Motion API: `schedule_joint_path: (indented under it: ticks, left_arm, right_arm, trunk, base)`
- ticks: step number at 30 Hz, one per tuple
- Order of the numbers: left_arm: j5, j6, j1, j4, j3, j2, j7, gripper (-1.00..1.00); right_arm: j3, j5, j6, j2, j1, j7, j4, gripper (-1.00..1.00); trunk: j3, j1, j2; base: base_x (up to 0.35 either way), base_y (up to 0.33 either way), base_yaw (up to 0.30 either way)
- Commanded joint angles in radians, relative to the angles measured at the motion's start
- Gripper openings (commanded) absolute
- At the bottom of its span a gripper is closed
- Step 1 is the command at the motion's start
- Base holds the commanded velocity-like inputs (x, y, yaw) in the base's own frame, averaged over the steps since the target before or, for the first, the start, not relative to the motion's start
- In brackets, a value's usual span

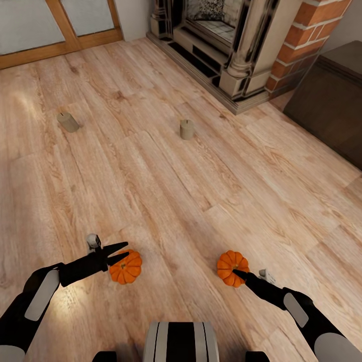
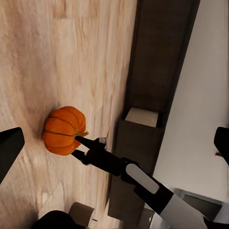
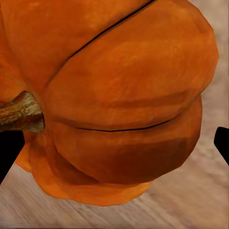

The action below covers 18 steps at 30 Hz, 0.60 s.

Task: Place each of the two pumpkins and all three candles from the living room inside a cabinet in the living room (use any cabinet), then make sure every cabinet is closed, and position the cauldron so it is next to a table in the living room.

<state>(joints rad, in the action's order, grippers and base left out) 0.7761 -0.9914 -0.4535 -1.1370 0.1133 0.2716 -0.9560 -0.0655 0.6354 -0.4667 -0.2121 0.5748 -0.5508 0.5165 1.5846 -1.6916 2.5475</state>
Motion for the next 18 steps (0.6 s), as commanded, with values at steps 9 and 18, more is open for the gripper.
schedule_joint_path:
  ticks: [9, 18]
  left_arm:
    - [-0.003, -0.003, 0.000, 0.000, 0.000, 0.000, -0.030, 1.00]
    - [-0.003, -0.004, 0.001, 0.000, 0.000, 0.000, -0.030, 1.00]
  right_arm:
    - [-0.008, -0.009, -0.001, 0.000, 0.000, 0.077, -0.001, 1.00]
    - [-0.008, -0.009, -0.001, 0.000, 0.000, 0.077, -0.001, 1.00]
  trunk:
    - [0.001, 0.000, 0.000]
    - [0.001, 0.000, 0.000]
  base:
    - [0.028, 0.000, 0.000]
    - [0.066, 0.037, 0.000]
